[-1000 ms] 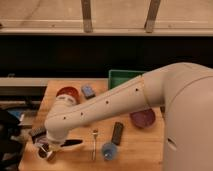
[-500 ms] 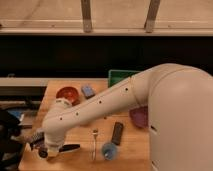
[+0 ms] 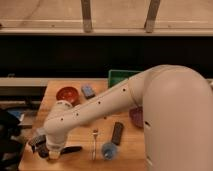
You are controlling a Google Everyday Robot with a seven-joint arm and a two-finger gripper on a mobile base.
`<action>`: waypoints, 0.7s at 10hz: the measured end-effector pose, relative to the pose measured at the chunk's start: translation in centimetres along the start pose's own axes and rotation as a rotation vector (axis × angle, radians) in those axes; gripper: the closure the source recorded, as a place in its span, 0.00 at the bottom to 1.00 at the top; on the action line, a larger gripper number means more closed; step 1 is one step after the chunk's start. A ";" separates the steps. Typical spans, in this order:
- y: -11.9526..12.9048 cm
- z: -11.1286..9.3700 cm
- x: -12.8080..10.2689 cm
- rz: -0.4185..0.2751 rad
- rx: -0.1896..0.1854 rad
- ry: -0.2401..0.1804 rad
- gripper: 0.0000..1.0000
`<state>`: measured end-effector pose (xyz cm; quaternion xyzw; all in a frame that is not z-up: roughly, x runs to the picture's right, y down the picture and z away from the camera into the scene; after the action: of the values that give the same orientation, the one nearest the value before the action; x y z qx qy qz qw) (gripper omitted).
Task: Place brush in metal cup
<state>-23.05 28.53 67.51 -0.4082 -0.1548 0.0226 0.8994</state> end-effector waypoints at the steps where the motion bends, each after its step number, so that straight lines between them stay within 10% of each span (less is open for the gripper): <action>1: -0.2 0.1 0.1 0.003 -0.002 0.002 1.00; 4: -0.7 0.3 0.3 0.012 -0.010 0.007 0.89; 7: -1.0 0.5 0.3 0.016 -0.017 0.006 0.57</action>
<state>-22.97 28.28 68.63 -0.4170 -0.1491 0.0271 0.8962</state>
